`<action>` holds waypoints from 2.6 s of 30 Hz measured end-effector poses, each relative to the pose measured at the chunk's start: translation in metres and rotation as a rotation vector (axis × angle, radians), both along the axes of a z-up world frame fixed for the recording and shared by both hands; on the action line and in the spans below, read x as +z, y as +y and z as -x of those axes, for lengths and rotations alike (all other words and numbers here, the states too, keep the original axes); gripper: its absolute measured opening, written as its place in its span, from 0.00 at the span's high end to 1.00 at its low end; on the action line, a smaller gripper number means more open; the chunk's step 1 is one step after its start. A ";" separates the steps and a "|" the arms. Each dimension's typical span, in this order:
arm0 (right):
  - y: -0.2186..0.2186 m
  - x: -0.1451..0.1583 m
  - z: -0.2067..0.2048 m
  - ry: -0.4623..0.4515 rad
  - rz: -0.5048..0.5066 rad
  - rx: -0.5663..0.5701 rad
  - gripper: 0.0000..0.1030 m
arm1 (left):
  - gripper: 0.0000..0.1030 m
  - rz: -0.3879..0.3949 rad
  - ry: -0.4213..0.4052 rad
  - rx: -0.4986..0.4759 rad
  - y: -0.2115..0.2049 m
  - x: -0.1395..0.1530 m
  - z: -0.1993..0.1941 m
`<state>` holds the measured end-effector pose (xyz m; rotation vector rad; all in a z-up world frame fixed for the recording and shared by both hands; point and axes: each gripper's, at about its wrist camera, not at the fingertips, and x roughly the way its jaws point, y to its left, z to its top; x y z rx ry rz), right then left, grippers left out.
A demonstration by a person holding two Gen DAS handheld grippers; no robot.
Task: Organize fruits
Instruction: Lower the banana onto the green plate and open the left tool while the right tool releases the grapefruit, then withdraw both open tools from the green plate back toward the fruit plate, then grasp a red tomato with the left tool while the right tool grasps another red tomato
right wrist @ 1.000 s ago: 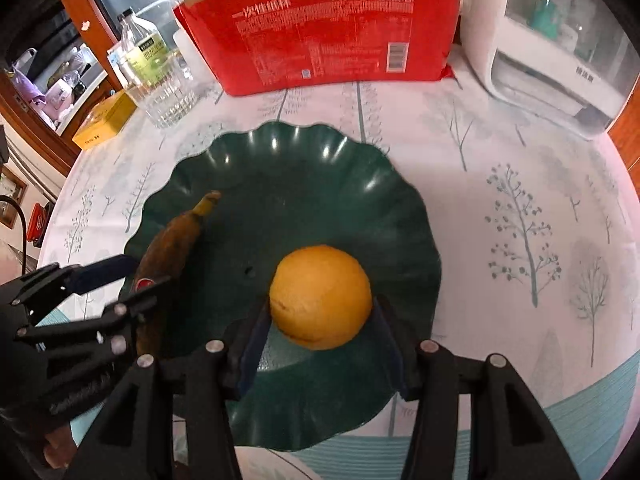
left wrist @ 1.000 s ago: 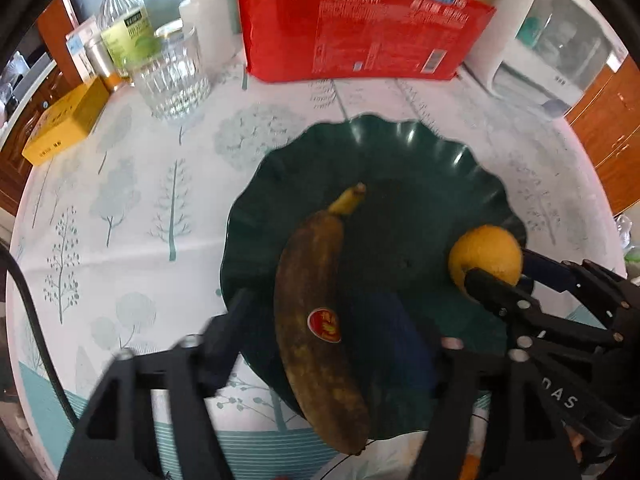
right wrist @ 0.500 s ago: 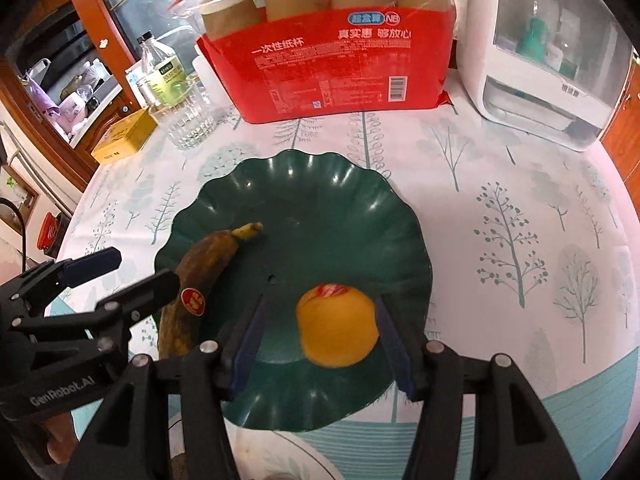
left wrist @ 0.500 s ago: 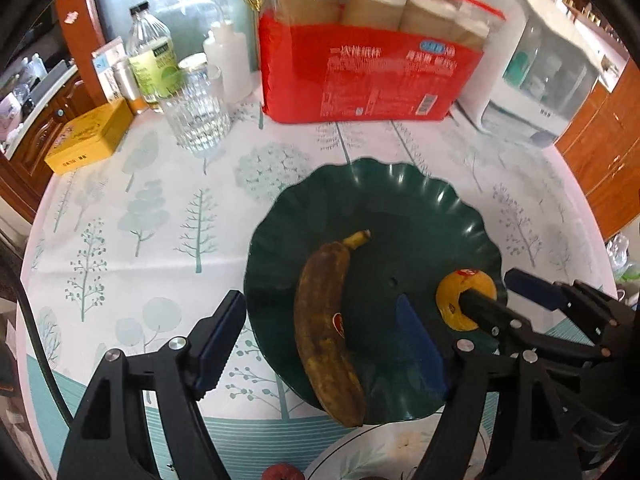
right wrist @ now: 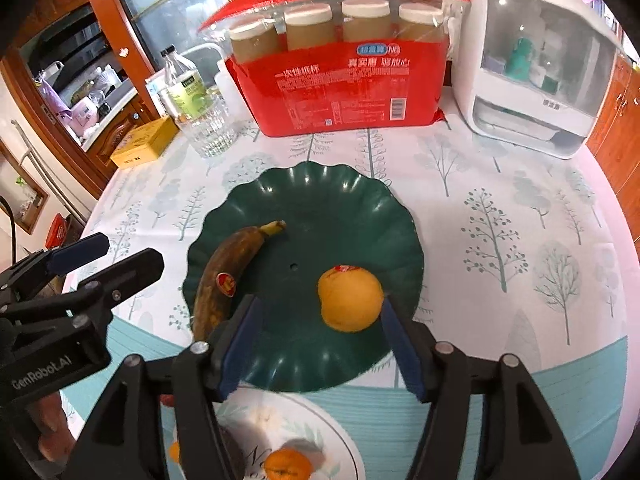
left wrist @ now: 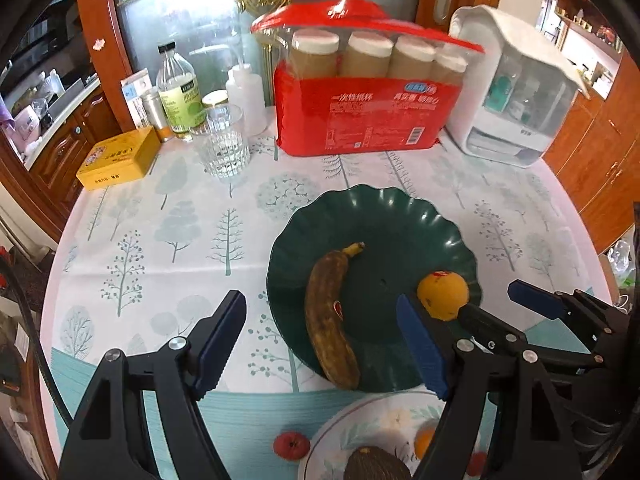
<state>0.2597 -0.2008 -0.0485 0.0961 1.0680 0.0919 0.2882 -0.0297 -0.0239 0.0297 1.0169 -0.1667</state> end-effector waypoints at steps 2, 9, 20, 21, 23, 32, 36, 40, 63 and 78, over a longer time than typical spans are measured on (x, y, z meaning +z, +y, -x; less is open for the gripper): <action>-0.001 0.008 0.009 -0.013 -0.008 -0.001 0.34 | 0.26 -0.011 -0.016 -0.001 0.000 0.010 0.010; -0.001 0.035 0.043 -0.056 -0.031 0.007 0.34 | 0.22 -0.020 -0.052 -0.004 0.002 0.041 0.048; 0.015 0.076 0.108 -0.145 0.027 0.063 0.34 | 0.21 -0.037 -0.065 0.028 0.008 0.063 0.114; 0.018 0.078 0.116 -0.146 0.032 0.080 0.34 | 0.21 -0.036 -0.065 0.031 0.010 0.064 0.121; 0.020 0.081 0.127 -0.144 0.027 0.095 0.34 | 0.21 -0.037 -0.069 0.044 0.012 0.066 0.136; 0.024 0.080 0.176 -0.098 -0.005 0.131 0.31 | 0.21 -0.015 -0.069 0.091 0.033 0.067 0.195; 0.031 0.073 0.196 -0.097 -0.005 0.150 0.31 | 0.21 -0.018 -0.072 0.114 0.050 0.064 0.217; 0.045 0.062 0.214 -0.100 0.031 0.190 0.31 | 0.21 -0.018 -0.044 0.128 0.072 0.053 0.230; 0.105 -0.059 0.234 0.146 -0.034 0.124 0.46 | 0.24 -0.021 0.252 -0.097 0.109 -0.089 0.191; 0.122 -0.090 0.227 0.151 0.013 0.071 0.68 | 0.51 0.059 0.302 -0.105 0.109 -0.132 0.163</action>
